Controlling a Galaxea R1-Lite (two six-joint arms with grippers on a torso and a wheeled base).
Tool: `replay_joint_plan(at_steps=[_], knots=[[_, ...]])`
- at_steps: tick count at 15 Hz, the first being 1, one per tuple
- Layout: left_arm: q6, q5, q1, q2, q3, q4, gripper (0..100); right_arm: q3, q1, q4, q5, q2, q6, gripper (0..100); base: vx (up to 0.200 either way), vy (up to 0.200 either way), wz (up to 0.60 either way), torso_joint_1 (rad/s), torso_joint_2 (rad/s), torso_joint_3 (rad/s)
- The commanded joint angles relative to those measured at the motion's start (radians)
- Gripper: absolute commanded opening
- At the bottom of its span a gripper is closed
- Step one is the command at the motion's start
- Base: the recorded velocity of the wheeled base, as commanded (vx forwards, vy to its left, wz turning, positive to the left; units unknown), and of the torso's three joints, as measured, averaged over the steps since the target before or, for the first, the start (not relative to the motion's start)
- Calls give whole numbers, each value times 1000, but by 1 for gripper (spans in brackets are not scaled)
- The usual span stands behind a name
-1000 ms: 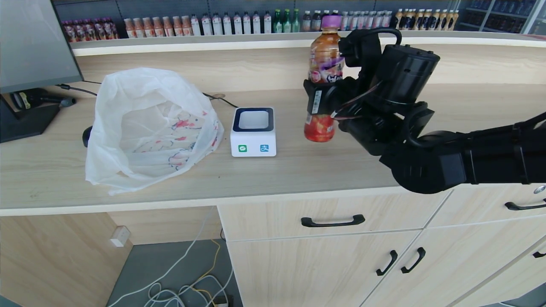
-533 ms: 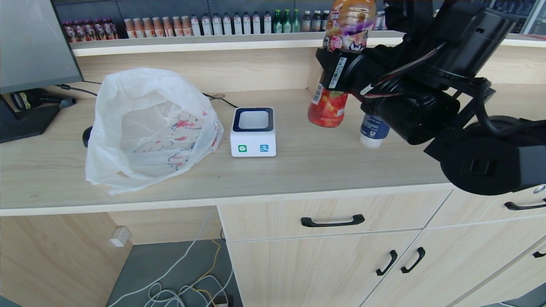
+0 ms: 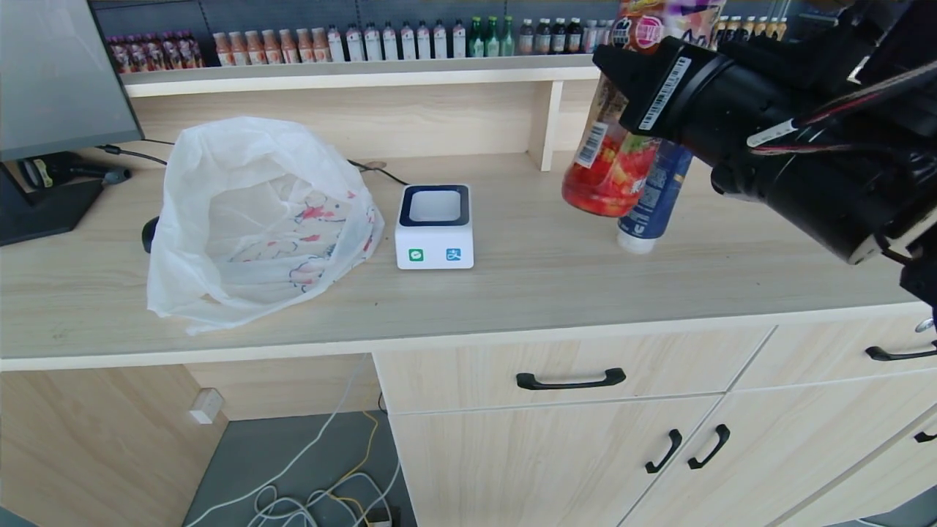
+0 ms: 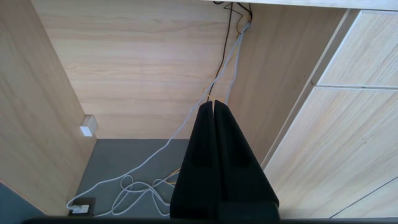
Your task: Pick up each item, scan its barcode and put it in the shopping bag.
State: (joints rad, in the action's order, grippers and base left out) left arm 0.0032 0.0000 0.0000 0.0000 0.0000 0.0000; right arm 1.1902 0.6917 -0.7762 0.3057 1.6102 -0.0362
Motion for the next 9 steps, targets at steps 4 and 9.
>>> replay_joint_plan(at_steps=[4, 9], knots=[[0, 0, 0, 0, 0, 0, 0, -176, 3, -3, -88, -173, -22, 0, 0, 0, 0, 0, 0, 0], [0, 0, 0, 0, 0, 0, 0, -354, 2, -3, -177, -289, -27, 0, 0, 0, 0, 0, 0, 0]])
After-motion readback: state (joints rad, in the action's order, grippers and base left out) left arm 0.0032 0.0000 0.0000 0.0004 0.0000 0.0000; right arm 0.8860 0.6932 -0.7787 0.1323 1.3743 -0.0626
